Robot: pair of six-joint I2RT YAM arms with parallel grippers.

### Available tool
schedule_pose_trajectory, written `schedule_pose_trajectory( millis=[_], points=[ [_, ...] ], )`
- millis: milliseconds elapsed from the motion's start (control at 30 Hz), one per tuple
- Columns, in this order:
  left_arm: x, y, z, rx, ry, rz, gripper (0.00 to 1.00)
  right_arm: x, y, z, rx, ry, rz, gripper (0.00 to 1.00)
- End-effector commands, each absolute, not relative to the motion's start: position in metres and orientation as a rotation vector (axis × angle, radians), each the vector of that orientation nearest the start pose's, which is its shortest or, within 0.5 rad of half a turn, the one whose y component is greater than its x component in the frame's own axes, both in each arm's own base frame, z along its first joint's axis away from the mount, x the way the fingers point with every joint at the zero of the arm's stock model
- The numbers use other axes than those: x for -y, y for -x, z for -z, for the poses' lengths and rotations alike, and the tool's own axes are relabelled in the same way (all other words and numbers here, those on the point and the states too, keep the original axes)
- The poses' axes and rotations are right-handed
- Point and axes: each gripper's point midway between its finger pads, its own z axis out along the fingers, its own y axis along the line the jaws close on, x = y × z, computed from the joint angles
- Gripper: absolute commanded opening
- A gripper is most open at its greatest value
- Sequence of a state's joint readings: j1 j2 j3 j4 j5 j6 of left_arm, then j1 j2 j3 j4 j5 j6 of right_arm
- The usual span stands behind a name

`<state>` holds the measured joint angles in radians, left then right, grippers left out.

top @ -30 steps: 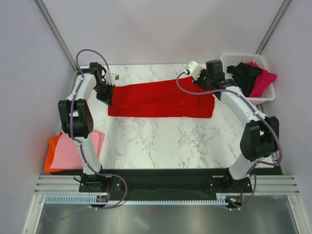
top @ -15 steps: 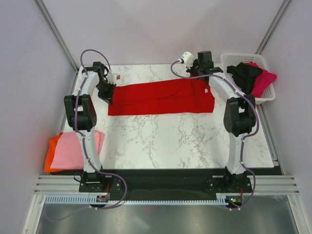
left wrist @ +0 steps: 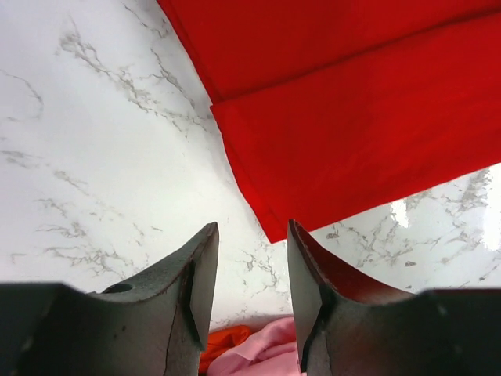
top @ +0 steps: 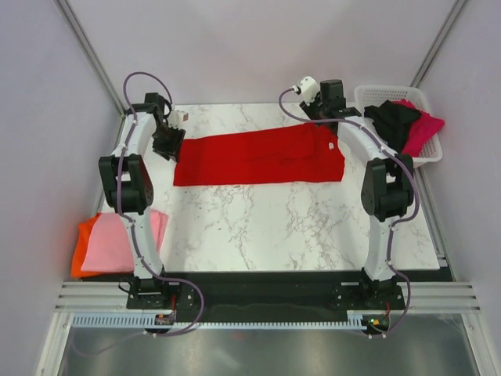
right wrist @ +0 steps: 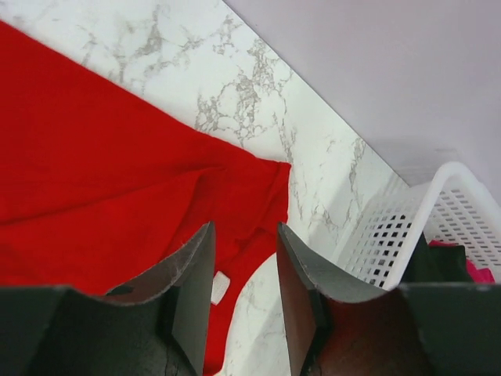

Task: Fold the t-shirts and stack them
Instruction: Fold the tshirt

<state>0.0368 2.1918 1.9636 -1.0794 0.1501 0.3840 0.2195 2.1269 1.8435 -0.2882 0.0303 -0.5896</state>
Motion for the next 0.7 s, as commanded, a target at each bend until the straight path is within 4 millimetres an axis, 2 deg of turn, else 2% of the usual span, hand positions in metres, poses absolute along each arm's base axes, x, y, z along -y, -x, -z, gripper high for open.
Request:
schedule_pose_trajectory(
  millis=[0,67,100,133,200,267,367,667],
  points=[
    [0.009,-0.463,-0.127,-2.657,-0.564,0.13,0.47,-0.122,-0.566,-0.21,-1.915,0.833,0.091,0.45],
    [0.01,-0.451,-0.101,-2.72,-0.601,0.157,0.43,-0.127,-0.548,-0.184,-1.966,0.903,0.03,0.45],
    [0.025,-0.442,-0.088,-2.749,-0.653,0.183,0.42,-0.133,-0.537,-0.171,-1.995,0.956,-0.035,0.45],
    [0.027,-0.438,-0.076,-2.777,-0.663,0.199,0.4,-0.134,-0.53,-0.158,-2.025,0.981,-0.06,0.45],
    [0.031,-0.433,-0.064,-2.807,-0.651,0.248,0.37,-0.138,-0.518,-0.139,-2.084,1.022,-0.113,0.45],
    [0.035,-0.427,-0.049,-2.842,-0.648,0.292,0.35,-0.138,-0.519,-0.125,-2.127,1.024,-0.132,0.45],
    [0.037,-0.424,-0.037,-2.868,-0.656,0.306,0.34,-0.137,-0.519,-0.109,-2.168,1.036,-0.146,0.45],
    [0.033,-0.418,-0.022,-2.915,-0.66,0.288,0.34,-0.133,-0.521,-0.073,-2.247,1.09,-0.136,0.46]
  ],
)
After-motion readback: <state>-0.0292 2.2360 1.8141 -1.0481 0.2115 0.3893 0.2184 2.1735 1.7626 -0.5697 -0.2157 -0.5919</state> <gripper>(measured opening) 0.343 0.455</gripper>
